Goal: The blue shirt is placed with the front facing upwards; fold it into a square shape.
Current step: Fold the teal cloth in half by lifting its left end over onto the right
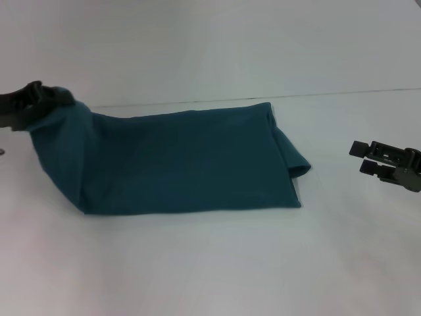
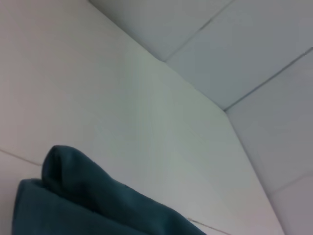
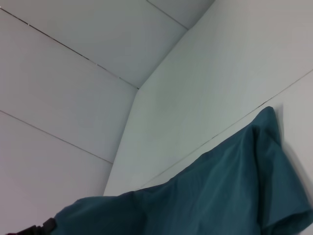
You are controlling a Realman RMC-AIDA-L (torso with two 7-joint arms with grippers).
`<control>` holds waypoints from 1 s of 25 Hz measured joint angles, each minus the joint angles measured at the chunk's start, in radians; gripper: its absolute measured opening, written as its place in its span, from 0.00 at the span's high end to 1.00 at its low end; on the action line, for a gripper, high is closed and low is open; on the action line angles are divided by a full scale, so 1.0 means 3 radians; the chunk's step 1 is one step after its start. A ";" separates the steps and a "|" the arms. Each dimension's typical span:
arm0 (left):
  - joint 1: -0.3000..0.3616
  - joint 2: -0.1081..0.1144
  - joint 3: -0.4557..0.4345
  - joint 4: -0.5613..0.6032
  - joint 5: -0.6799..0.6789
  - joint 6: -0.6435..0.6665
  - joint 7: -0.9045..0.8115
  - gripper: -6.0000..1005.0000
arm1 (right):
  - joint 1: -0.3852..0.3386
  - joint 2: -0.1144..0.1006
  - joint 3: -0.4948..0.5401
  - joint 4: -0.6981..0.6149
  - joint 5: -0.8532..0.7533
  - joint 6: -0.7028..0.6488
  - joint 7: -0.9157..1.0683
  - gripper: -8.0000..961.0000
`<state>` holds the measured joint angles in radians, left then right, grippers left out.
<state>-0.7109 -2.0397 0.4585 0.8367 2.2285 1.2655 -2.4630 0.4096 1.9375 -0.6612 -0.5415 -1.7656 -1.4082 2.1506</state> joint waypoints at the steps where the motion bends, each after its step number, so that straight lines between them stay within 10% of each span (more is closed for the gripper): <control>1: -0.0022 -0.0011 0.0039 0.0000 -0.0017 -0.0003 -0.0014 0.94 | 0.0000 0.0000 0.0000 0.0000 0.0000 0.0000 0.0000 0.10; 25: -0.0500 -0.0031 0.1387 0.0439 0.0568 -0.0094 -0.0774 0.94 | 0.0004 0.0005 0.0000 0.0000 0.0000 0.0020 -0.0026 0.10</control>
<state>-0.8608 -2.0491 0.8747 0.9685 2.3990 1.2373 -2.6951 0.4110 1.9389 -0.6612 -0.5415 -1.7656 -1.4021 2.1429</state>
